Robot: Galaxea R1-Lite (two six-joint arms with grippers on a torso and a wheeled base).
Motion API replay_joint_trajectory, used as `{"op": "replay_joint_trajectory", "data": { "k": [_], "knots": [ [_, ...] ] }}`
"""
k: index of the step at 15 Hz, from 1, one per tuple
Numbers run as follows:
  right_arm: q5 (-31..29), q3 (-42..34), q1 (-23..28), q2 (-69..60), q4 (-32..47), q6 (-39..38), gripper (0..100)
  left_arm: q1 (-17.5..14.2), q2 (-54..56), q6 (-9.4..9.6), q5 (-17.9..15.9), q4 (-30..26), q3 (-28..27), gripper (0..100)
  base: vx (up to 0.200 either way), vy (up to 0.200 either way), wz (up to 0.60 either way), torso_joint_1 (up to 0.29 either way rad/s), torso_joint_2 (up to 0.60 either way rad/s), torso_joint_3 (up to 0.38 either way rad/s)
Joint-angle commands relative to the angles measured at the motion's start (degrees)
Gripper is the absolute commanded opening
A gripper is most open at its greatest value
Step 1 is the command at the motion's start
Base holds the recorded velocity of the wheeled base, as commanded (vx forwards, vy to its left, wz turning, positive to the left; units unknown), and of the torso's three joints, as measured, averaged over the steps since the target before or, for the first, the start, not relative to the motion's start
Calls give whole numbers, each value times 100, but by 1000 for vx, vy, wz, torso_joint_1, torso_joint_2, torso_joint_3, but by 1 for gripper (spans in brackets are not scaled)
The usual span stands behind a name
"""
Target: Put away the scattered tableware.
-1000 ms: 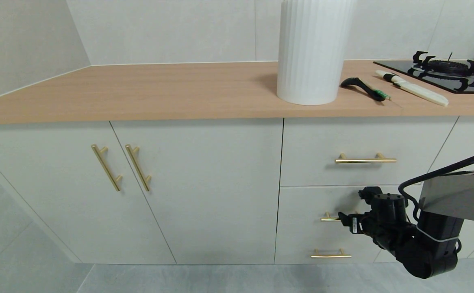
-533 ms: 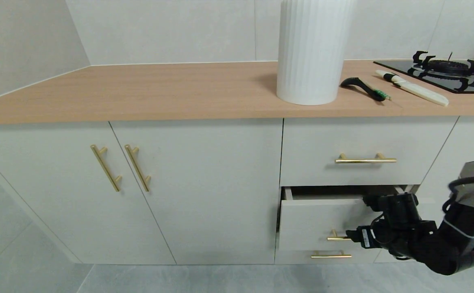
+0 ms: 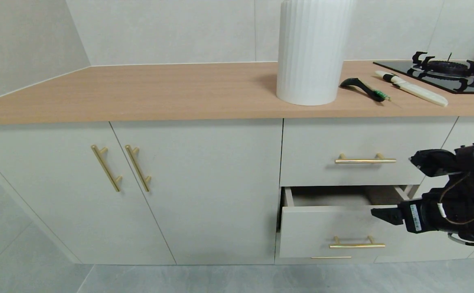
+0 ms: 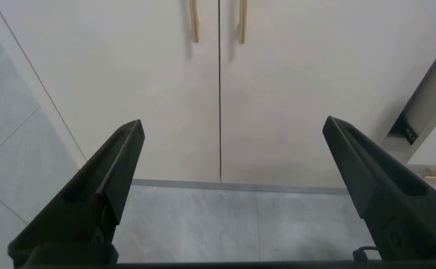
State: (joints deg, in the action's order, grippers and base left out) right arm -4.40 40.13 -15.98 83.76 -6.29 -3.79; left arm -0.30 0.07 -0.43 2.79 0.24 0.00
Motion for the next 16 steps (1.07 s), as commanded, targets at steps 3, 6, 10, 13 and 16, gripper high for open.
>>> {"op": "replay_joint_trajectory", "data": {
  "k": [3, 6, 10, 13, 16],
  "knots": [
    [-342, -172, -72, 1081, -1120, -34, 100, -5, -7, -1, 2, 2, 0, 100, 0, 0, 0, 0, 0, 0],
    [-826, -489, -72, 2171, -2737, -52, 100, -5, -7, -1, 2, 2, 0, 100, 0, 0, 0, 0, 0, 0],
    [-887, -682, -72, 2522, -3722, -52, 100, -5, -7, -1, 2, 2, 0, 100, 0, 0, 0, 0, 0, 0],
    [-887, -691, -72, 2522, -3730, -52, 100, -5, -7, -1, 2, 2, 0, 100, 0, 0, 0, 0, 0, 0],
    [-896, -691, -72, 2522, -3739, -52, 100, -5, -7, -1, 2, 2, 0, 100, 0, 0, 0, 0, 0, 0]
  ]
}}
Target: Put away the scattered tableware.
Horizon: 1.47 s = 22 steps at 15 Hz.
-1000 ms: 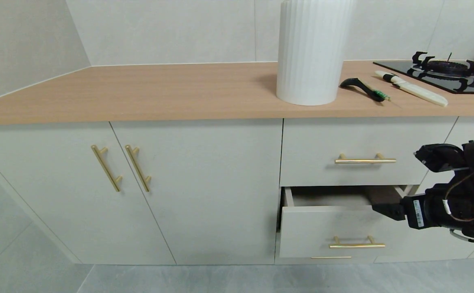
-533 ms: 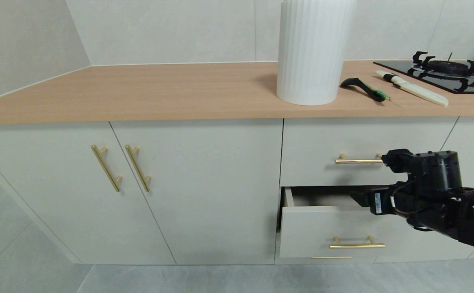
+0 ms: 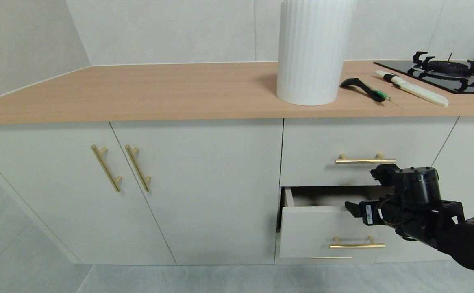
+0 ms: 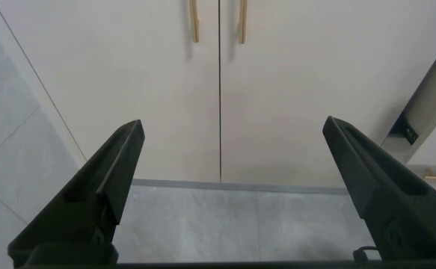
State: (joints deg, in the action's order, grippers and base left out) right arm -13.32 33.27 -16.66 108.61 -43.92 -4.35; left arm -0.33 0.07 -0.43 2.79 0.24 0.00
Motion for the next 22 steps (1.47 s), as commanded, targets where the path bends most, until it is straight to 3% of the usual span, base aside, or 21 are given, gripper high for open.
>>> {"op": "replay_joint_trajectory", "data": {
  "k": [1, 15, 22],
  "knots": [
    [-4, -5, -3, 38, 24, 5, 100, -2, -7, -1, 2, 2, 0, 100, 0, 0, 0, 0, 0, 0],
    [-127, 4, 32, 477, -635, -171, 100, -2, -7, -1, 2, 2, 0, 100, 0, 0, 0, 0, 0, 0],
    [-4, 57, 32, -305, 1026, -136, 100, -2, -7, -1, 2, 2, 0, 100, 0, 0, 0, 0, 0, 0]
  ]
}}
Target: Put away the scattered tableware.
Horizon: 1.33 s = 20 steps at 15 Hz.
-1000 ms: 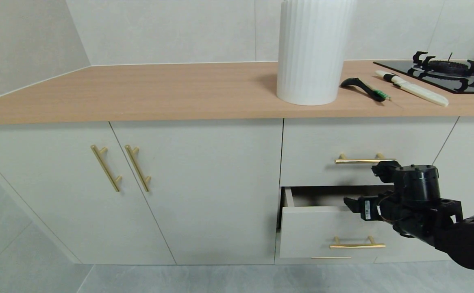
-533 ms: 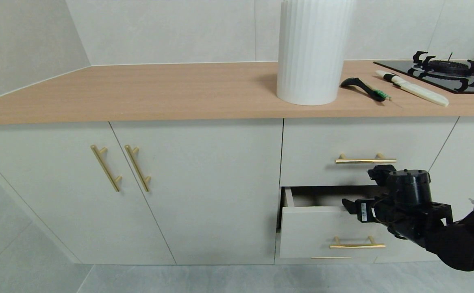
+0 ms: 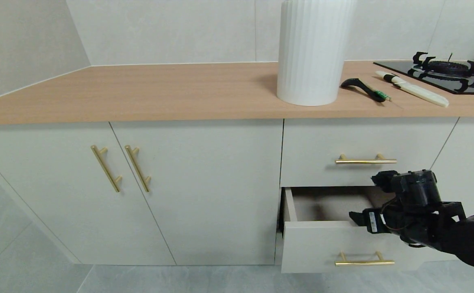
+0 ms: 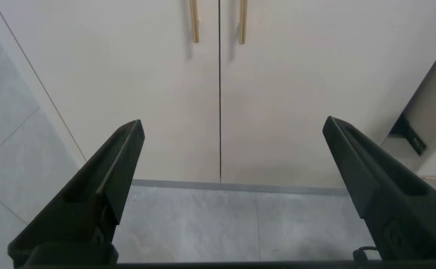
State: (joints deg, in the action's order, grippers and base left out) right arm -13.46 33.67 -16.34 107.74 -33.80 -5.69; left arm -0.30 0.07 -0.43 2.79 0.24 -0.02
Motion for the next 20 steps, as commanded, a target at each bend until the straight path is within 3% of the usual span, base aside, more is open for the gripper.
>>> {"op": "replay_joint_trajectory", "data": {
  "k": [1, 6, 12, 17, 20],
  "knots": [
    [45, 43, -10, -289, 243, 7, 100, -5, -7, -1, 2, 2, 2, 100, 0, 0, 0, 0, 0, 0],
    [71, 140, -63, -684, 1640, 253, 100, -5, -7, -1, 2, 2, 2, 100, 0, 0, 0, 0, 0, 0],
    [405, 685, -265, -1203, 4804, 719, 100, -5, -7, -1, 2, 2, 2, 100, 0, 0, 0, 0, 0, 0],
    [388, 658, -406, -1343, 6298, 1554, 100, -13, -7, -1, 2, 2, 2, 100, 0, 0, 0, 0, 0, 0],
    [353, 658, -529, -1335, 6483, 1554, 100, -5, -7, -1, 2, 2, 2, 100, 0, 0, 0, 0, 0, 0]
  ]
}}
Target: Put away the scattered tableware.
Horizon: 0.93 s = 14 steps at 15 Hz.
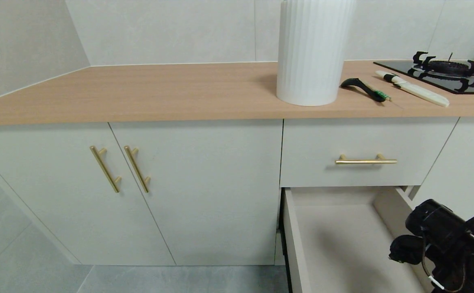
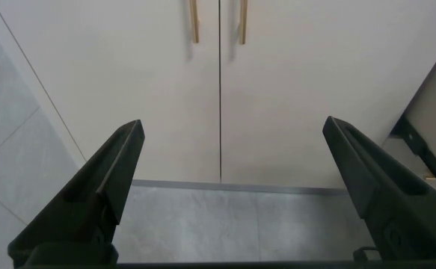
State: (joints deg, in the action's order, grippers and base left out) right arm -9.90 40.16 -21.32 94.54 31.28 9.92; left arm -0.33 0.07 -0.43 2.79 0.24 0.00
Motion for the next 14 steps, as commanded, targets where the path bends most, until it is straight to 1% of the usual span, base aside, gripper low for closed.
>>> {"op": "replay_joint_trajectory", "data": {
  "k": [1, 5, 6, 7, 10, 11, 14],
  "knots": [
    [-12, 54, -30, -23, -61, -34, 100, -2, -7, -1, 2, 2, 0, 100, 0, 0, 0, 0, 0, 0],
    [6, 247, 14, -419, -500, -447, 100, -2, -7, -1, 2, 2, 0, 100, 0, 0, 0, 0, 0, 0],
    [14, 265, -4, -735, -896, -790, 100, -2, -7, -1, 2, 2, 0, 100, 0, 0, 0, 0, 0, 0],
    [49, 282, -4, -990, -1054, -922, 100, -2, -7, -1, 2, 2, 0, 100, 0, 0, 0, 0, 0, 0],
    [304, 317, -4, -1570, -1159, -931, 100, -2, -7, -1, 2, 2, 0, 100, 0, 0, 0, 0, 0, 0],
    [348, 353, -4, -1772, -1309, -940, 100, -2, -7, -1, 2, 2, 0, 100, 0, 0, 0, 0, 0, 0],
    [304, 300, 23, -1983, -1441, -913, 100, -2, -7, -1, 2, 2, 0, 100, 0, 0, 0, 0, 0, 0]
  ]
}}
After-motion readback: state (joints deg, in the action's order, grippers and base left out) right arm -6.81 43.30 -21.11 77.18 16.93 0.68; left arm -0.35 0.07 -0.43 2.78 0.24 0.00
